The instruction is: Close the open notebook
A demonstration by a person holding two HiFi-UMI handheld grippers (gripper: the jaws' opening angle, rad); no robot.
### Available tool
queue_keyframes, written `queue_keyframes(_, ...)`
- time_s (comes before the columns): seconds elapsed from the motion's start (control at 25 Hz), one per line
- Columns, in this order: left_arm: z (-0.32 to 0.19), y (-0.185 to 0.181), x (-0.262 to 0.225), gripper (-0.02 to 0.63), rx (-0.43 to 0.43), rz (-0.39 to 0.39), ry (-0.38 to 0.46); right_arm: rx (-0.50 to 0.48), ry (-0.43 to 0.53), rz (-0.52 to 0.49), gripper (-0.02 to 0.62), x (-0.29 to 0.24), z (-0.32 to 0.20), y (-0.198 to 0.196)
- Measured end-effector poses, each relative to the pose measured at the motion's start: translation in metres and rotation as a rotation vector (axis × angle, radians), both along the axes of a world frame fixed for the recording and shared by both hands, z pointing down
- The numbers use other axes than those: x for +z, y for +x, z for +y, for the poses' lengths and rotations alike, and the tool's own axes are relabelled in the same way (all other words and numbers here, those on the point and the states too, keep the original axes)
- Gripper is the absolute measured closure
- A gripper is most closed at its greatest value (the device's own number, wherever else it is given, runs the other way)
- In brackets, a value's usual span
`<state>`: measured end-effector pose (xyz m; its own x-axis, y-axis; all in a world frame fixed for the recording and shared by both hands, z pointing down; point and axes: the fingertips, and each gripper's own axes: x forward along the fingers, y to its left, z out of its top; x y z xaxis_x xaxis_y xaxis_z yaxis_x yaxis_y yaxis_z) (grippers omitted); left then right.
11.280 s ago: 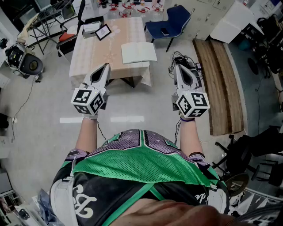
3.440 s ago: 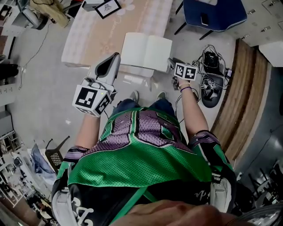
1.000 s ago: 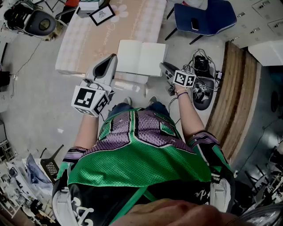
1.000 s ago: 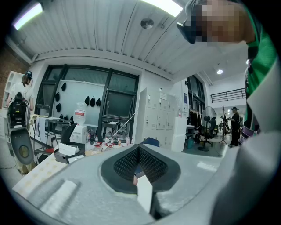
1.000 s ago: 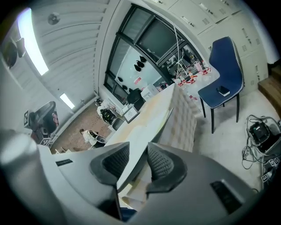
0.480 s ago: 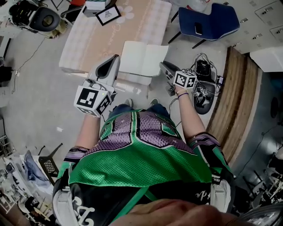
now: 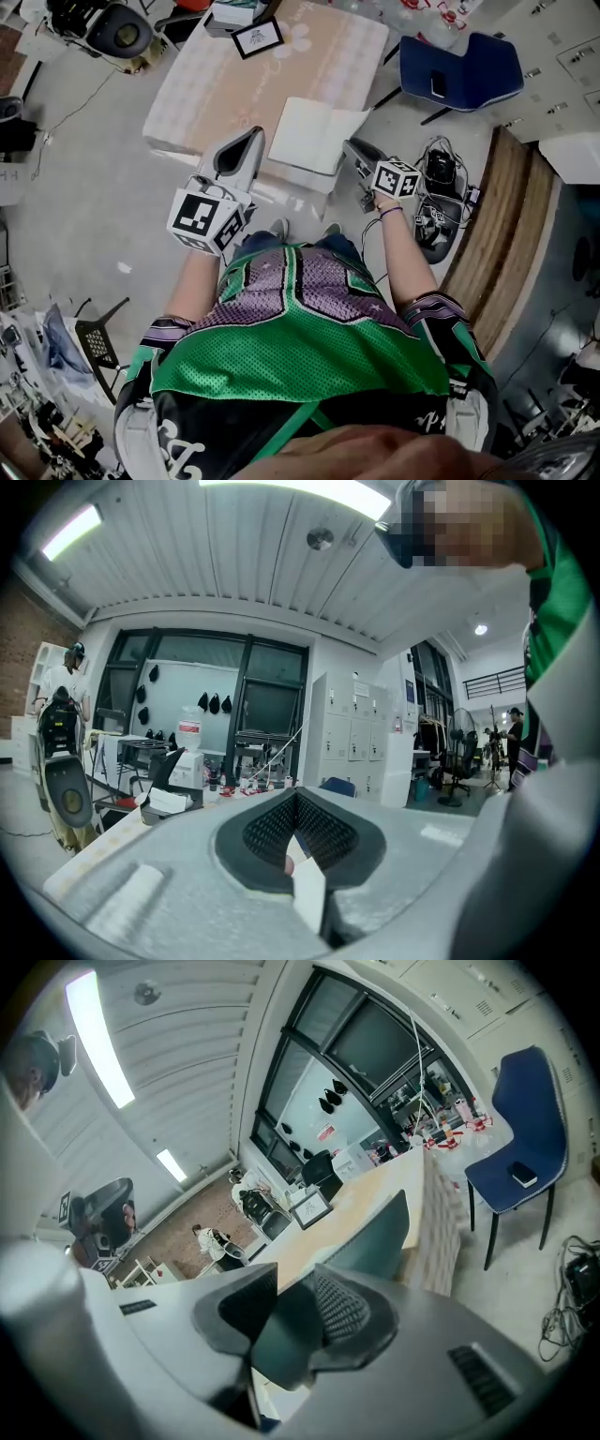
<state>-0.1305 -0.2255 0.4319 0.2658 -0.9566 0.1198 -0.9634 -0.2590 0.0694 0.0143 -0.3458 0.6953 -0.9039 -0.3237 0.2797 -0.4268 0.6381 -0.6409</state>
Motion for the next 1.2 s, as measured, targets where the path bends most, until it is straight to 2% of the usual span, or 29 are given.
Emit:
queue_keyframes(0.28,0.012,-0.02,0.0,0.591,-0.04,0.002,-0.004,-0.018,0.009,-0.001,0.477,-0.004,-0.001,-0.018)
queue_keyframes(0.6,0.014,-0.045,-0.003,0.591,-0.043,0.01,0.01,-0.024,0.023,-0.009,0.477,-0.016,-0.001,-0.047)
queue_keyframes(1.2,0.008,-0.08,0.011,0.591,0.071,0.044,0.004,-0.008,0.066,0.0,0.477,-0.031,0.014,-0.101)
